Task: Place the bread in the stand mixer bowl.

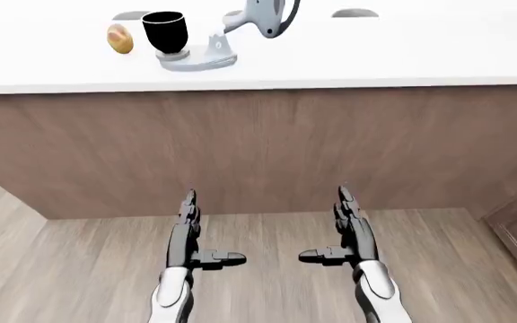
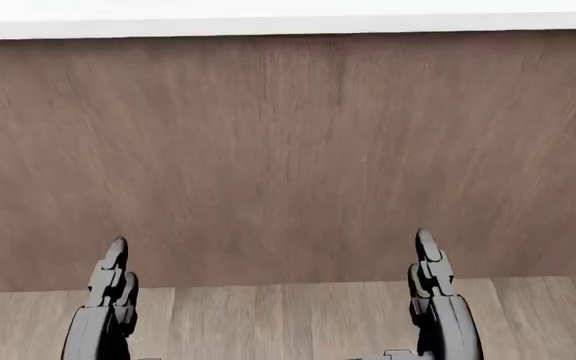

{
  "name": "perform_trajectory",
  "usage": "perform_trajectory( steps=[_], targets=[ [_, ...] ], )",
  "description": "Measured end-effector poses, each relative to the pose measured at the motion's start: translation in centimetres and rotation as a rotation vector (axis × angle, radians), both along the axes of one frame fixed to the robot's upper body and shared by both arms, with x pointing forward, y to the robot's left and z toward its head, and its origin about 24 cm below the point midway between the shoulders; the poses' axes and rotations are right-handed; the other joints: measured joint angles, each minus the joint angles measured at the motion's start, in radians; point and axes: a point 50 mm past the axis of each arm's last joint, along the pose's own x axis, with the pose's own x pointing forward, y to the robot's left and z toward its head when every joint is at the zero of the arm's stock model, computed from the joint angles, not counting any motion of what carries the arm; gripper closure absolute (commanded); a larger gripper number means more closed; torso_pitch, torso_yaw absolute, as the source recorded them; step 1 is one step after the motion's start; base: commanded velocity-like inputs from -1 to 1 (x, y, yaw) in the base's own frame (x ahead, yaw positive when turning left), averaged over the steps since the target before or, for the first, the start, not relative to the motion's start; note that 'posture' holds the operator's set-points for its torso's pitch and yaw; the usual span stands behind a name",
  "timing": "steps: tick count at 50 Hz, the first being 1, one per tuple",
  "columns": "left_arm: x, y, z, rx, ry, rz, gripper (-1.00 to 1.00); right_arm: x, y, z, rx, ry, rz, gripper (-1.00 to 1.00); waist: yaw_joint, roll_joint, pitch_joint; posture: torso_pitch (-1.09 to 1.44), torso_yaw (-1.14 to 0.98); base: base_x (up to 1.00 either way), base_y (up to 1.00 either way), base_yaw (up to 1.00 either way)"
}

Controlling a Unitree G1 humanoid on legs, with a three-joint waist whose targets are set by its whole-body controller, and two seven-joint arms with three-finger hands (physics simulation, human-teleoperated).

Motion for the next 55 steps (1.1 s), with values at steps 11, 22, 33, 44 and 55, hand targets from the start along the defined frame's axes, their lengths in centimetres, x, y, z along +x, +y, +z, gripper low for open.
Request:
perform_trajectory(
  steps=[11, 22, 33, 44, 55],
  targets=[
    [0.9, 0.6, 4.7, 0.086, -0.149, 0.016, -1.00, -0.8, -0.7, 6.0, -0.025, -0.151, -0.026, -1.00, 0.007, -0.006, -0.053, 0.00, 0.00, 0.00, 0.00, 0.00],
    [1.2, 0.6, 11.4, 0.140, -0.294, 0.028, -1.00, -0.1, -0.5, 10.9, -0.079, -0.254, 0.010, -1.00, 0.009, -0.003, -0.075, 0.00, 0.00, 0.00, 0.00, 0.00],
    [0.2, 0.3, 15.0, 0.167, -0.362, 0.037, -1.00, -0.7, -0.5, 15.7, -0.145, -0.351, -0.001, -1.00, 0.008, -0.005, -0.068, 0.00, 0.00, 0.00, 0.00, 0.00],
    [-0.1, 0.5, 14.3, 0.163, -0.326, 0.038, -1.00, -0.7, -0.2, 16.8, -0.180, -0.353, -0.008, -1.00, 0.005, 0.006, -0.056, 0.00, 0.00, 0.00, 0.06, 0.00],
    [-0.3, 0.7, 14.4, 0.176, -0.340, 0.053, -1.00, -0.7, 0.2, 16.9, -0.190, -0.348, 0.010, -1.00, 0.002, 0.049, -0.047, 0.00, 0.00, 0.00, 0.21, 0.00]
  ],
)
